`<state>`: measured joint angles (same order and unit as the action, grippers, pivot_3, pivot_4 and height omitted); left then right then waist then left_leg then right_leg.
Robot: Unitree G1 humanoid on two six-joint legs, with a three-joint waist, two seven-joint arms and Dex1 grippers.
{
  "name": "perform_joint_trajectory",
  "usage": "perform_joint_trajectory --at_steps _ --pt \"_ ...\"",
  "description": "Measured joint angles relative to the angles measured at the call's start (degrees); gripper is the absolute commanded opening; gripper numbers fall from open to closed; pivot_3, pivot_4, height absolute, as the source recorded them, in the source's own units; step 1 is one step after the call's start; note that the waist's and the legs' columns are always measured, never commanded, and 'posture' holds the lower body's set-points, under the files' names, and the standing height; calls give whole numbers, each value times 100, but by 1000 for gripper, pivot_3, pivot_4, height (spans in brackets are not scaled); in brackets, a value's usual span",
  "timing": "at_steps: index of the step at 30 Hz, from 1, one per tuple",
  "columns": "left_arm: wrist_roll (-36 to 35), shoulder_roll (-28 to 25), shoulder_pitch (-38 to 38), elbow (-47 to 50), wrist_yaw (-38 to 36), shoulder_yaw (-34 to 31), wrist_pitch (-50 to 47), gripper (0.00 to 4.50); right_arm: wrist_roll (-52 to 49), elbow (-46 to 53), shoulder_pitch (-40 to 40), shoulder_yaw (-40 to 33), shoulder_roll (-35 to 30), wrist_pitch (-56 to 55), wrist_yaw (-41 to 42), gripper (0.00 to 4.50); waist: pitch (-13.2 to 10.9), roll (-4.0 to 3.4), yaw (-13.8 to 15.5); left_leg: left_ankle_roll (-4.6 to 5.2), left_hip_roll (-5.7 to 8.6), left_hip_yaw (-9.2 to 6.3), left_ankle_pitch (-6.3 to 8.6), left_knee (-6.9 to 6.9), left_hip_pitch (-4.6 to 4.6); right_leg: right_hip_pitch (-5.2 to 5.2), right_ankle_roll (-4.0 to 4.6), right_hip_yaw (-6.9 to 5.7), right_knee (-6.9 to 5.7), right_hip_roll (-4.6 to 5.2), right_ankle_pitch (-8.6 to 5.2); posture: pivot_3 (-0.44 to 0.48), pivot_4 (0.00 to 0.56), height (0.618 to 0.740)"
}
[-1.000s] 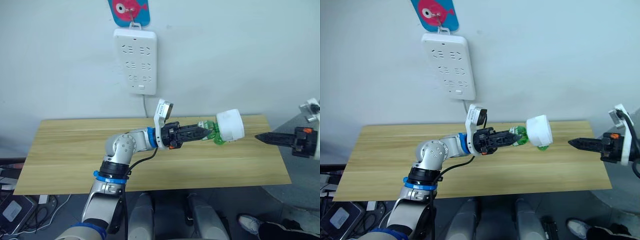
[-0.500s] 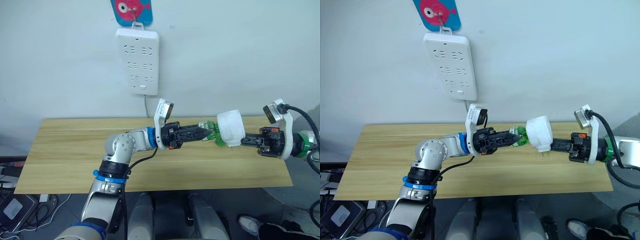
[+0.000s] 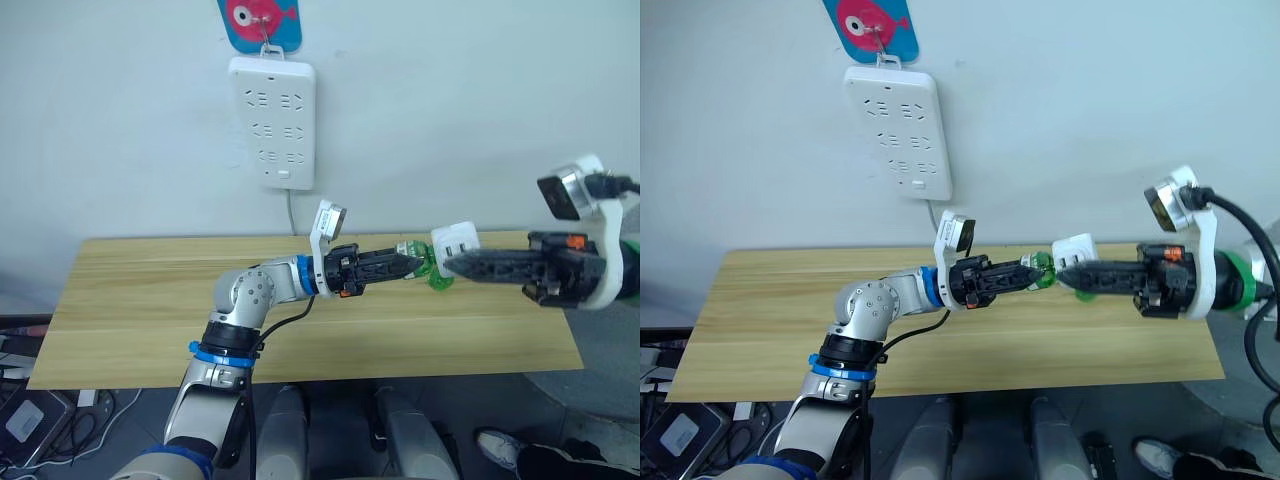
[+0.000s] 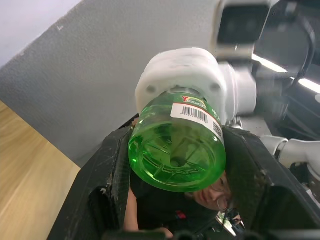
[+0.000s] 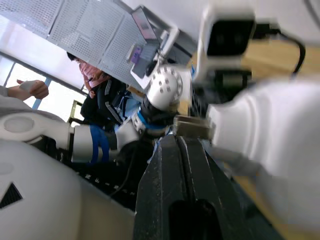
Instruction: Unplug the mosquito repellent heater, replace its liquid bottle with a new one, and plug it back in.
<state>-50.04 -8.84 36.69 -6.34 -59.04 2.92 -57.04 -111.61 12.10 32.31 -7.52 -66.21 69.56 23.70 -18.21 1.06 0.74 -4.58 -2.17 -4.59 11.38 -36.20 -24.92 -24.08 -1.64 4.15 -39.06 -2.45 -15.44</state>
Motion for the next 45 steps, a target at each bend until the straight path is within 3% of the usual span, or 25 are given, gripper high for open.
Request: perform_joint_trajectory --at_steps 5,12,15,20,23,30,36,45 --pt "30 -31 -29 10 -23 57 -13 2410 119 -632 728 544 350 -62 -849 19 0 0 2 0 0 -1 0 5 -4 -4 1 -1 1 0 0 109 290 740" --pt "-73 -109 -117 216 -44 71 -175 2410 1964 -1612 1324 884 922 -43 -969 19 0 0 40 0 0 -3 0 9 -5 -8 2 -4 0 2 1 125 292 740" --pt "-141 -144 -139 266 -43 62 -260 2410 2682 -1738 1221 861 913 -39 -554 19 0 0 66 0 0 -5 1 11 -5 -7 2 -7 1 2 1 128 292 740" --pt "-164 -131 -161 309 -2 6 -270 2410 3199 -1482 375 746 903 232 33 19 0 0 71 1 5 -4 1 11 -7 -7 20 -8 -1 11 12 135 293 740" --pt "-159 -79 -149 296 112 -7 -244 2410 2914 -1002 -188 478 903 572 118 19 0 0 69 1 6 -5 1 11 -6 -7 18 -7 -2 12 11 134 293 740" --pt "-17 -2 -97 124 264 -101 -12 2410 694 -18 -1057 -5 475 570 -465 19 0 0 39 3 9 -1 -1 3 -3 -3 1 -2 -4 12 0 119 295 740" --pt "110 -33 -98 118 203 -62 183 2410 115 172 -1016 -22 284 244 -471 19 0 0 45 10 15 -1 -6 2 -4 -2 0 -1 -2 13 0 108 296 740" --pt "220 -106 -116 121 -19 142 288 2410 60 -13 25 195 441 121 -680 19 0 0 41 10 19 -4 -6 6 -6 -3 0 -3 1 17 0 103 297 740"
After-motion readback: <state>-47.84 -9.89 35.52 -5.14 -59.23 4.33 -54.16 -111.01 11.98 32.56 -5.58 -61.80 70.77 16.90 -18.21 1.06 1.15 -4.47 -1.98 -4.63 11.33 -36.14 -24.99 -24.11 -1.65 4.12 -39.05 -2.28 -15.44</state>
